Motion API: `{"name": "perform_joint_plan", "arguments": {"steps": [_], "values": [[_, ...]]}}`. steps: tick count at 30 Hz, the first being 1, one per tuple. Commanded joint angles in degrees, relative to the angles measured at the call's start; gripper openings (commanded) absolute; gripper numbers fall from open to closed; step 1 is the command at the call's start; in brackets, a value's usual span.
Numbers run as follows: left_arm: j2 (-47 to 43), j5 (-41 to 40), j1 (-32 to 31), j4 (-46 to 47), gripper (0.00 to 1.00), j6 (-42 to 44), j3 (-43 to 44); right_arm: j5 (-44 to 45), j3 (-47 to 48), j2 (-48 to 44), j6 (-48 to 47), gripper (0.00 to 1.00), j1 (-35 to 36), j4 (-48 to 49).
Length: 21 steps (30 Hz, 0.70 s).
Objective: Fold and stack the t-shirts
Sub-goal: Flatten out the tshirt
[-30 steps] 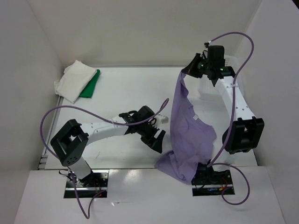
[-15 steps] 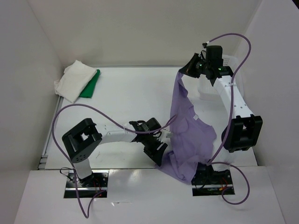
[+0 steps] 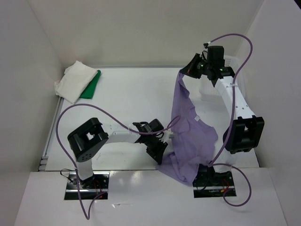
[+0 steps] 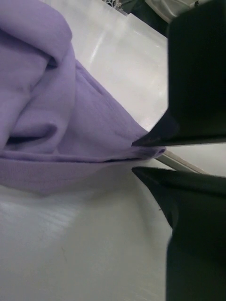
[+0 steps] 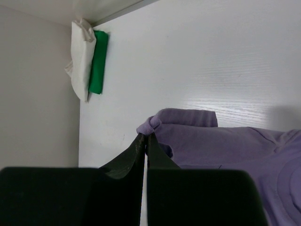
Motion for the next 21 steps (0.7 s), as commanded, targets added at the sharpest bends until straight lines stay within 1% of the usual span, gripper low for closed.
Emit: {"name": "perform_joint_plan", "arguments": {"steps": [1, 2, 3, 5, 6, 8, 10, 11, 12, 14, 15, 16, 18, 19, 21], "values": [[0.43, 3.82, -0.35, 1.86, 0.27, 1.47, 1.84, -0.62, 2.75, -0.80, 0.23, 0.02, -0.71, 3.95], [0.43, 4.70, -0.35, 1.86, 0.23, 1.48, 1.84, -0.62, 2.75, -0.80, 0.23, 0.02, -0.71, 3.95], [0.43, 4.71, -0.35, 2.47, 0.16, 2.00, 1.23, -0.62, 3.28, -0.10, 0.23, 0.02, -0.71, 3.95], [-0.10, 3.93, -0.35, 2.48, 0.09, 2.53, 1.22, -1.15, 3.28, 1.22, 0.23, 0.02, -0.71, 4.47], [-1.05, 2.61, -0.35, 2.48, 0.04, 2.53, 1.22, -1.15, 3.98, 2.27, 0.23, 0.02, -0.71, 4.47], [-2.99, -0.55, 1.22, 0.37, 0.01, 3.24, 1.22, -1.15, 5.11, 3.68, 0.23, 0.02, -0.71, 4.47], [-5.79, -2.49, 7.10, -1.64, 0.00, 3.77, 0.26, -0.63, 7.13, 5.87, 0.23, 0.02, -0.71, 3.77], [-6.94, -4.67, 9.82, -2.26, 0.00, 4.46, -0.27, 0.25, 8.02, 6.49, 0.23, 0.02, -0.71, 2.90], [-9.30, -6.00, 15.76, -3.92, 0.00, 5.25, -0.79, 1.21, 8.81, 7.80, -0.29, 0.02, -0.71, 2.28], [-11.42, -10.21, 21.51, -6.21, 0.00, 5.78, -0.80, 4.36, 12.50, 9.47, -1.95, 0.02, -0.71, -0.87], [-13.87, -11.62, 24.06, -6.83, 0.00, 4.83, -0.80, 5.43, 13.73, 10.35, -2.57, 0.02, -0.71, -2.28], [-15.11, -13.03, 28.61, -6.84, 0.00, 3.95, -1.32, 6.40, 15.31, 11.75, -3.10, 0.02, -0.71, -3.25], [-18.71, -16.28, 33.11, -8.33, 0.00, 2.37, -1.85, 8.51, 16.46, 12.90, -3.72, 0.02, -0.71, -3.96], [-20.12, -16.30, 37.75, -8.33, 0.00, 0.71, -2.55, 8.52, 18.64, 15.09, -4.25, 0.02, -0.71, -5.36], [-24.07, -18.22, 42.34, -7.72, 0.00, -1.32, -3.87, 9.75, 22.16, 18.26, -4.78, 0.02, -0.71, -7.03]]}}
